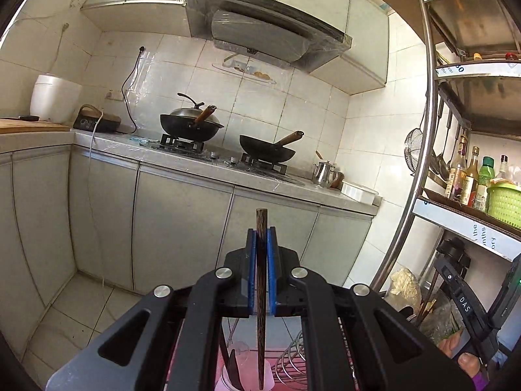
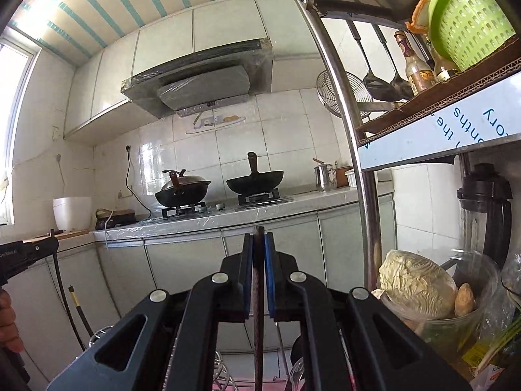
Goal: Organize utensils
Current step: 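Lift both held chopsticks up over the pink cup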
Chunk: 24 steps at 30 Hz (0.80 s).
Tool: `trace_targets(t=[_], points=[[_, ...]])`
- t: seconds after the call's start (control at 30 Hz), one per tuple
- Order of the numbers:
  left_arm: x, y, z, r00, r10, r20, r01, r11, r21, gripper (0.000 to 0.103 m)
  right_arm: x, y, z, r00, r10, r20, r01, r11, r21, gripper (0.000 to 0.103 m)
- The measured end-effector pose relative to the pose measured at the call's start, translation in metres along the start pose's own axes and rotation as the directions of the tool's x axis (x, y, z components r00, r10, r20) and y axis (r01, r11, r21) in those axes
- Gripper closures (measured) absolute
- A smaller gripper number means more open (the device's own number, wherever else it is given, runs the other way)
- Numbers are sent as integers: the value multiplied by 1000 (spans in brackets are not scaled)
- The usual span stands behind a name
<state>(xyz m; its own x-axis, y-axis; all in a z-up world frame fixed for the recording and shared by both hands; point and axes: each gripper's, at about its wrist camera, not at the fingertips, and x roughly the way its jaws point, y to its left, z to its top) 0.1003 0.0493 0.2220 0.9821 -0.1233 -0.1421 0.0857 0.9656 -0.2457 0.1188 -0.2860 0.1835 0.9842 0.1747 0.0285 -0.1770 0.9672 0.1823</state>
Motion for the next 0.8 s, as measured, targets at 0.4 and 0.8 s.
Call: trace_targets(t=[0.4,0.8], points=[[15,10,-47,998,-10,-70,11,1000,13,98,-5,2,-35,997,8,-79,-9,1000,-14,96],[-3,6,-84,992,-12,-122,15,1000,23,97,-37,-10,-75,975,-16,-221,30,998,60,96]])
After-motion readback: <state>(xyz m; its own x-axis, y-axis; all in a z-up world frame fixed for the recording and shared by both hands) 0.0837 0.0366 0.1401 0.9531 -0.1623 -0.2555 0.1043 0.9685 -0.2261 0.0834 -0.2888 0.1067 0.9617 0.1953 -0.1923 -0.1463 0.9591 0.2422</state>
